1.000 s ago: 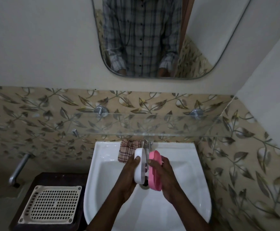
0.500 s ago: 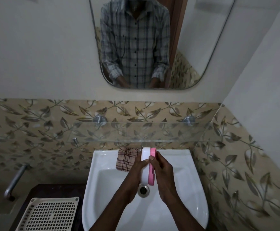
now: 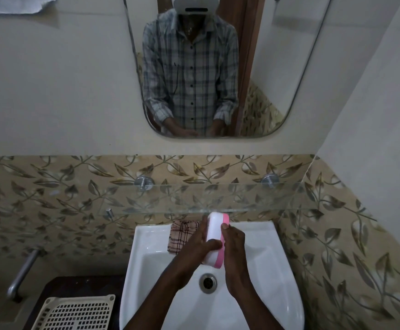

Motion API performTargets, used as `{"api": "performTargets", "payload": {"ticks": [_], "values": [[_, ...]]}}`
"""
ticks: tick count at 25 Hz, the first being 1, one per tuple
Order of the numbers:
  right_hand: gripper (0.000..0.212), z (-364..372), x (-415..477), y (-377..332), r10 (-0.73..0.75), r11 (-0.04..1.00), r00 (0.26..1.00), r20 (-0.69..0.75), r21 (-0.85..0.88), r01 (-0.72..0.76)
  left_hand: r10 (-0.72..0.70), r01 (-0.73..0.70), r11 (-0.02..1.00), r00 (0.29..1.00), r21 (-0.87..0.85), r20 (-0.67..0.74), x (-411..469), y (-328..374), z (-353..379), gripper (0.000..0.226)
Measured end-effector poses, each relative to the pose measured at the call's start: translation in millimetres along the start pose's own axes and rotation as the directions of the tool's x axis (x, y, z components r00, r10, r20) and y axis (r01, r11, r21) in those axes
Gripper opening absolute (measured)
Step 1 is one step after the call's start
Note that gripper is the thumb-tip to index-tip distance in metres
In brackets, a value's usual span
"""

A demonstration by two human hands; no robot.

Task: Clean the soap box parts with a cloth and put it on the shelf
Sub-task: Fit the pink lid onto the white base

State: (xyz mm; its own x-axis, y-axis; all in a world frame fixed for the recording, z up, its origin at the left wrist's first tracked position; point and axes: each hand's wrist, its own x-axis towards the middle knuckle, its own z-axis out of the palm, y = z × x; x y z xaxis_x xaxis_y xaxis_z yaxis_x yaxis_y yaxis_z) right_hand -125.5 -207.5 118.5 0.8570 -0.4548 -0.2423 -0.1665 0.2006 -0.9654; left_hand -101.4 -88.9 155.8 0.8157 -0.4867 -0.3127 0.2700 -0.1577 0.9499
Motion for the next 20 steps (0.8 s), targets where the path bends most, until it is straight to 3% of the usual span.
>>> {"api": "performTargets", "payload": {"ticks": [3,5,7,10,12,16,18,20], "values": [[0.064,-11.0,15.8,-27.4,-0.266,0.948,0.964,0.024,-0.173,0.266,0.239,-0.180,0.873,0.968,0.453,-0.076,15.6,44.0,-30.1,0.117],[0.059,-21.7,27.4,-40.3,-0.369,0.892,0.929,-0.001,-0.283,0.354,0.386,-0.248,0.711,0.920,0.658,-0.071,36.3,71.4,-51.1,0.116],[0.051,-27.8,37.9,-46.3,-0.436,0.829,0.900,0.001,-0.389,0.402,0.415,-0.254,0.543,0.910,0.801,0.008,58.9,89.7,-61.7,0.105],[0.053,-19.2,53.3,-55.6,-0.580,0.524,0.774,0.254,-0.612,0.593,0.316,-0.211,0.330,0.943,0.920,0.103,84.7,94.4,-66.3,0.102],[0.052,-9.2,66.1,-62.8,-0.549,0.375,0.721,0.423,-0.646,0.665,0.297,-0.226,0.289,0.945,0.930,0.138,94.8,92.6,-69.2,0.102],[0.048,-4.8,78.5,-57.2,-0.583,0.280,0.702,0.409,-0.711,0.646,0.268,-0.235,0.251,0.949,0.939,0.165,104.3,93.3,-69.3,0.109],[0.054,-6.5,80.9,-52.6,-0.615,0.222,0.665,0.424,-0.715,0.662,0.296,-0.248,0.299,0.942,0.921,0.158,103.4,90.9,-72.5,0.111],[0.056,-7.4,83.5,-51.6,-0.634,0.200,0.645,0.427,-0.715,0.670,0.393,-0.284,0.431,0.914,0.857,0.105,97.0,82.3,-80.7,0.105]]}}
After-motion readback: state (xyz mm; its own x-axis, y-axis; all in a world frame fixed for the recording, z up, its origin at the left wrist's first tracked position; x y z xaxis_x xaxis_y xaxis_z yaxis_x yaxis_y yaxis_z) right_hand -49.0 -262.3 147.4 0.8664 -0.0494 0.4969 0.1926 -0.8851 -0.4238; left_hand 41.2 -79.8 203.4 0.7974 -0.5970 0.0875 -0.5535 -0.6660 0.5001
